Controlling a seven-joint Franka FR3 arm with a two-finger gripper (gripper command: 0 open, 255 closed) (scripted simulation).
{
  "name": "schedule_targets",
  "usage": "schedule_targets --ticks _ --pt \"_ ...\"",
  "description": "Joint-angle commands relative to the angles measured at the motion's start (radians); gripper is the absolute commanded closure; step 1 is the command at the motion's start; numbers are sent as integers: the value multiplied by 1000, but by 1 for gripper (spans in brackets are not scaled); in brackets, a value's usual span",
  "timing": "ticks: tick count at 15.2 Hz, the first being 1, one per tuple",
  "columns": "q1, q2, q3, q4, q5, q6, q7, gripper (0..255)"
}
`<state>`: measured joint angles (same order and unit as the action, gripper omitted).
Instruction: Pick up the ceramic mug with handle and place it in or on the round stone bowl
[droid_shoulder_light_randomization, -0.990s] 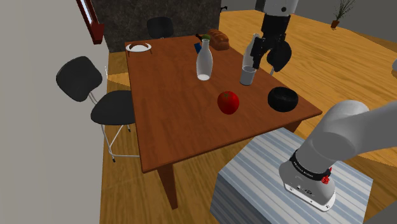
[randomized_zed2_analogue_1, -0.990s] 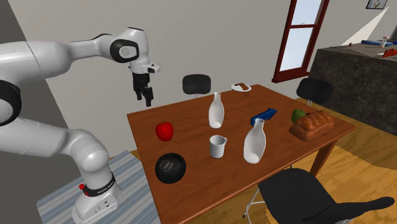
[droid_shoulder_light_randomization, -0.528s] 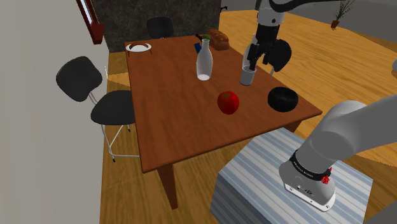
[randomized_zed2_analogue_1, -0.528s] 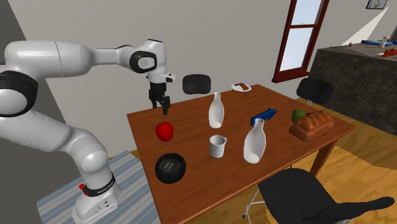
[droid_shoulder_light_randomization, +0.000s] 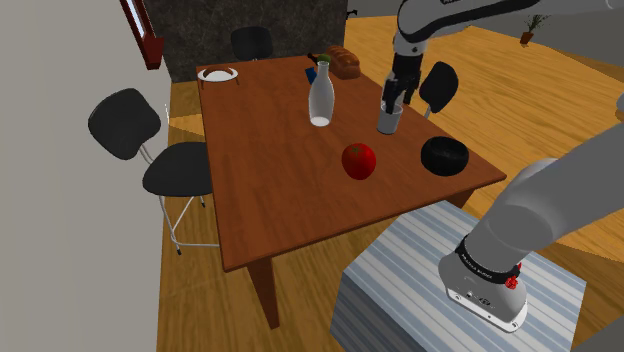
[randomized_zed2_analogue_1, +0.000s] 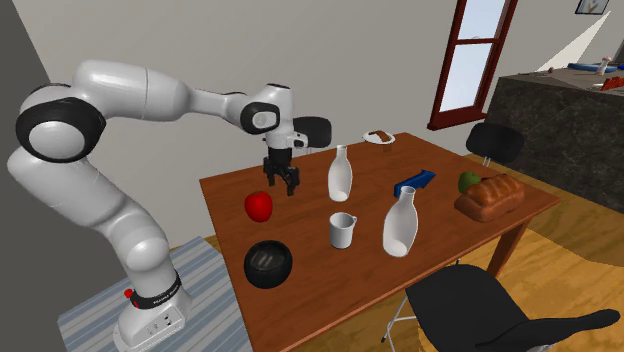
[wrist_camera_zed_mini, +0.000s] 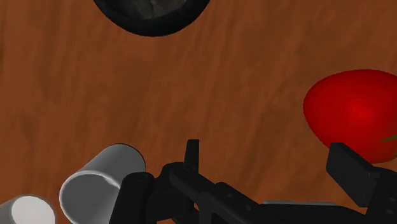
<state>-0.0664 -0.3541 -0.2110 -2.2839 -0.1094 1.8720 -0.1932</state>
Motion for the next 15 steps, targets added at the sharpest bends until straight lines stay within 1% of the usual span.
schedule_targets --ticks 1,7,11,15 --pt "-6 60 -22 29 -6 33 -36 0" --pt "-26 270 -81 143 8 131 -149 0" --pt "-47 419 -106 246 36 177 -226 0" --pt "-77 561 -117 360 71 204 -295 0"
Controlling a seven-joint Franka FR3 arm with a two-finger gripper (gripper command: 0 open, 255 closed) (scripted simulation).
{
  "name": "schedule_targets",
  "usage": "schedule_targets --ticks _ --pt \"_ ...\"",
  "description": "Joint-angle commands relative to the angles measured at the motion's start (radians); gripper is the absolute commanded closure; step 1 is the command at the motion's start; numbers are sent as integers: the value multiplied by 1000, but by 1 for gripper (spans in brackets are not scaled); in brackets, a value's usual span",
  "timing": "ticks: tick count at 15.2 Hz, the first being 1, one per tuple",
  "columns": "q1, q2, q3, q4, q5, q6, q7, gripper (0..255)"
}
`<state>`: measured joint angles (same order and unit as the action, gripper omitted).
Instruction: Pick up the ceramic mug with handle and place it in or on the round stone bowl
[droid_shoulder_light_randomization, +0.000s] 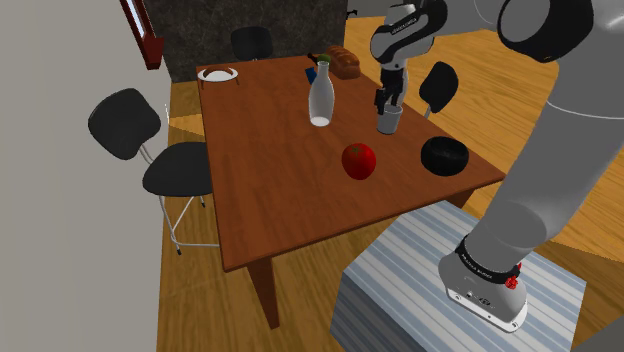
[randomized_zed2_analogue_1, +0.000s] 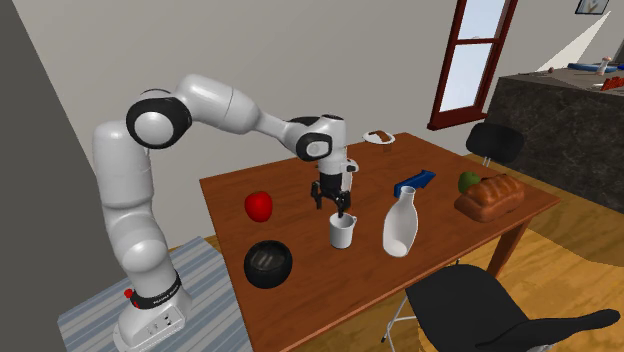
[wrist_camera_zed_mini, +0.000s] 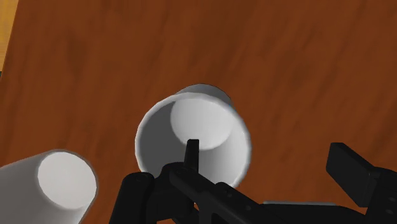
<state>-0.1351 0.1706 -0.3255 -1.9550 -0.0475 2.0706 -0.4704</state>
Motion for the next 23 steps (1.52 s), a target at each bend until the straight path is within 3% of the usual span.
schedule_targets --ticks 1,8,15,16,23 --pt "-9 41 -2 23 11 18 -19 0" --pt "-17 78 0 -21 22 99 -27 0" --pt "-17 78 0 -21 22 98 -27 0" --pt "-17 78 0 -21 22 98 -27 255" --pt "-17 78 0 -21 22 98 -27 255"
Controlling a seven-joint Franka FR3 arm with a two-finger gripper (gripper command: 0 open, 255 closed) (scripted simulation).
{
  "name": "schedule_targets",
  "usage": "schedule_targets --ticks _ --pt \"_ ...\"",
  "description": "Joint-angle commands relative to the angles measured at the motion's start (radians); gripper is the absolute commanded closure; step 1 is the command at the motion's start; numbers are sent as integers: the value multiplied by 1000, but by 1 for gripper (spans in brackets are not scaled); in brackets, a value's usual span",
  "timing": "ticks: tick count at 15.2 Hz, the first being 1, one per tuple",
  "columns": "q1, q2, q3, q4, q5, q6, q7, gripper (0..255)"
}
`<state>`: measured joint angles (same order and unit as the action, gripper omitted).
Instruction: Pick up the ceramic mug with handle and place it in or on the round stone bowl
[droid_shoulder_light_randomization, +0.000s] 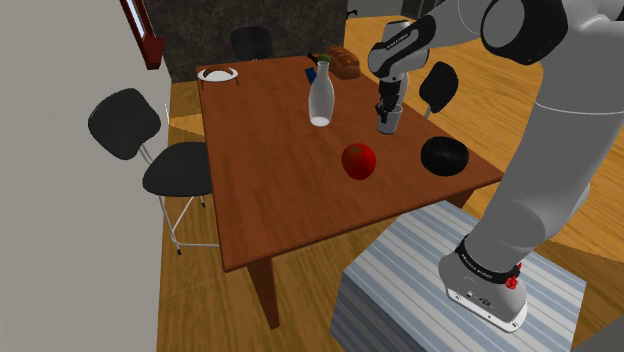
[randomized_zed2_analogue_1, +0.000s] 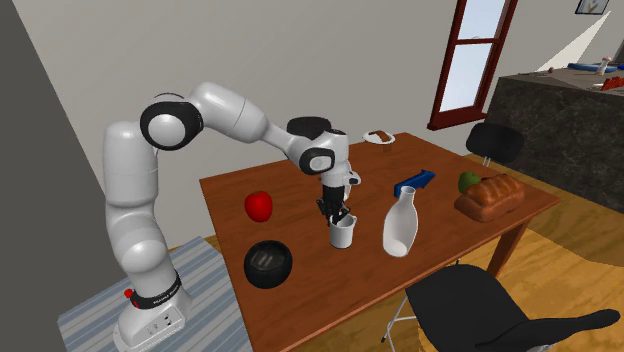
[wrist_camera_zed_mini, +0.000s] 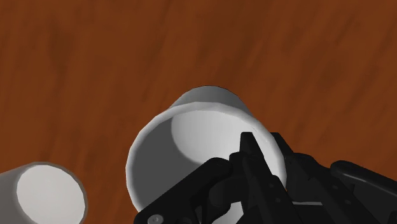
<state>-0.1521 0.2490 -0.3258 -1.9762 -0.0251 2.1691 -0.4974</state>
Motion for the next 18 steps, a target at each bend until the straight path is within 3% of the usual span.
schedule_targets --ticks 1,18 --pt "0 0 0 0 0 0 0 255" --pt "9 -89 -6 110 -27 -195 5 255"
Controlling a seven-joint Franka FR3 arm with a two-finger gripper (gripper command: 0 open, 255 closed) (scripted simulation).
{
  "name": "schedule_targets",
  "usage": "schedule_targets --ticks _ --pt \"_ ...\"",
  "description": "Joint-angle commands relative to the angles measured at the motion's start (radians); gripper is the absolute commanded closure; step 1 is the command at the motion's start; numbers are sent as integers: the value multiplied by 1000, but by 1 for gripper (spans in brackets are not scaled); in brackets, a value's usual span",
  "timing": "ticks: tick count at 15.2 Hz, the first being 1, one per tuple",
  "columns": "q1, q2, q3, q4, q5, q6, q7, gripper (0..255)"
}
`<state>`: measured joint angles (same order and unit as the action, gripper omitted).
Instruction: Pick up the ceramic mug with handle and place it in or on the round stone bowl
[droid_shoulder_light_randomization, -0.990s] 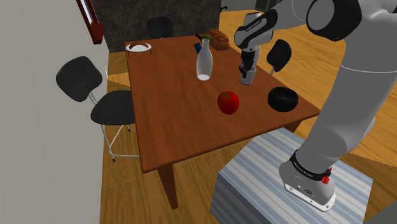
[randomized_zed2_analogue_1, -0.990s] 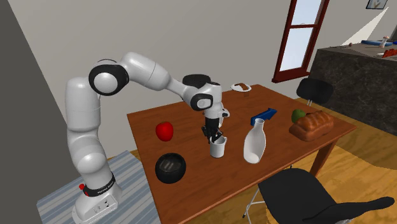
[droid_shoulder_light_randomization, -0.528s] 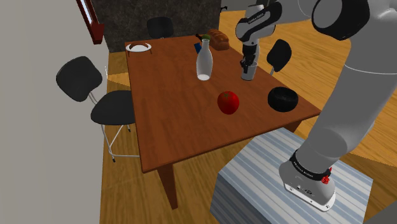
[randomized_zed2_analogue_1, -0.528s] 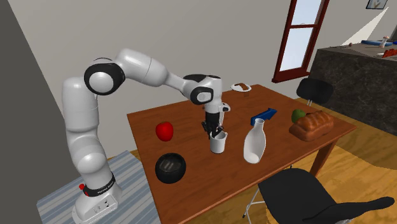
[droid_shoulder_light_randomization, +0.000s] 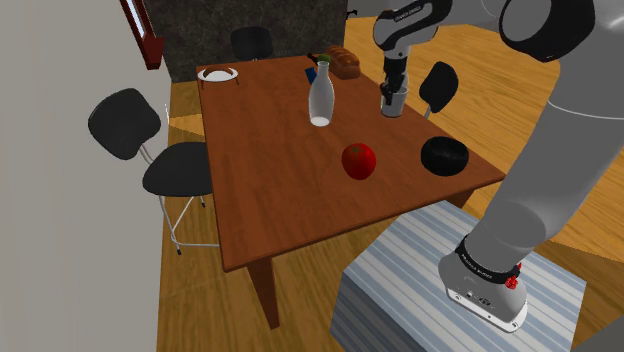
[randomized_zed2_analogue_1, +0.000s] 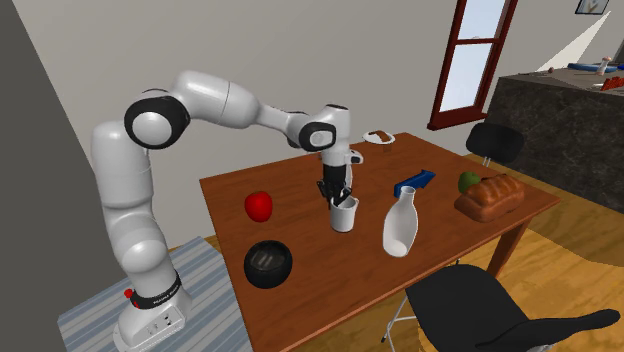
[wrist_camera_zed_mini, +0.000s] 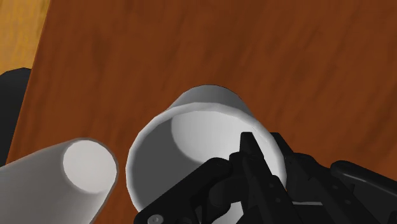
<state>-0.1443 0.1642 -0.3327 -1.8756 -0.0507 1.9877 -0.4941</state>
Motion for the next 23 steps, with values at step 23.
schedule_targets --ticks 23 --pt "13 -299 4 -90 -96 -197 32 255"
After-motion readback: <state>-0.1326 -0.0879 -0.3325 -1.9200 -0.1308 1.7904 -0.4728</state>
